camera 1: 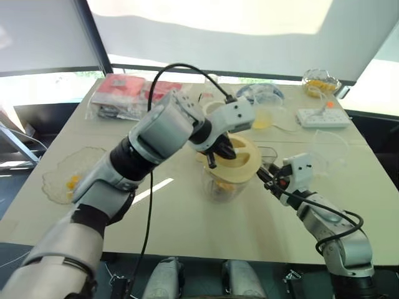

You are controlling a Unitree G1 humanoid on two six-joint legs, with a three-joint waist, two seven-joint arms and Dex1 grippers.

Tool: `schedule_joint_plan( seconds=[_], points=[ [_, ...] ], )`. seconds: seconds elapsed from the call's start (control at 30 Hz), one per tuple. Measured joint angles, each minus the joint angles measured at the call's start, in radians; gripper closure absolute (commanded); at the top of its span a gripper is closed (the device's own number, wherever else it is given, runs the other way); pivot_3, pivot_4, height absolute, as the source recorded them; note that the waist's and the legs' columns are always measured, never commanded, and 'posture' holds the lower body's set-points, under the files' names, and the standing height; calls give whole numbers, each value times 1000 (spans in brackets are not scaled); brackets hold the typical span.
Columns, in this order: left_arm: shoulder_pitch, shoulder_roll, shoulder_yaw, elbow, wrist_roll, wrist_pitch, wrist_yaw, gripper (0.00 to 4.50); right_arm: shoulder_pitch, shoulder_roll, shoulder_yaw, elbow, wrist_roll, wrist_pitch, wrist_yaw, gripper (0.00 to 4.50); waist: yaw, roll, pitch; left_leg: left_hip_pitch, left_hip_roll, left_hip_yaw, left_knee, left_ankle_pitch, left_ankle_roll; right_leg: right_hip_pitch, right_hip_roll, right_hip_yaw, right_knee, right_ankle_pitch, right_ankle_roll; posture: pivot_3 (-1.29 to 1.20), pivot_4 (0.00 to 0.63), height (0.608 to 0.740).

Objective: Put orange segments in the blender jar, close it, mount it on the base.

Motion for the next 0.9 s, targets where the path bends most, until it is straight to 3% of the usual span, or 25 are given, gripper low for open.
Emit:
schedule_joint_plan(
  seconds=[0.13, 0.33, 0.53, 0.57, 0.9],
  points=[
    [0, -12, 3, 0, -13, 11, 26, 4255, 0, 0, -9, 0, -1, 5, 0, 3556, -3, 4, -2, -1, -2, 1, -2, -2, -3, 4, -7, -2, -9, 0, 0, 0, 150, 740],
    [5, -1, 2, 0, -33, -16, 32, 4255, 1, -1, -12, 0, 0, 5, 1, 3556, -7, -1, -6, 1, -10, 1, -11, -2, -3, 3, -17, -2, -11, 3, -4, 0, 150, 740],
    [5, 53, -7, -10, -45, -75, 61, 1144, 3, 2, -3, -19, 6, 3, 9, 3556, -18, -3, -6, -1, -9, 1, -17, 0, 0, -3, -17, -6, -9, 3, -4, 0, 150, 740],
    [3, 71, -13, -28, -47, -100, 59, 798, 1, 4, -1, -20, 9, 3, 9, 3556, -22, -3, -6, -2, -9, 1, -18, 0, 0, -3, -17, -6, -9, 3, -4, 0, 150, 740],
    [-33, 171, 33, -30, -139, -238, -42, 798, 9, -7, -21, -65, 21, -12, 48, 3556, -24, 2, 4, -33, -10, 3, -16, 2, 0, -33, -10, -9, -3, 5, 1, 0, 150, 740]
  ],
)
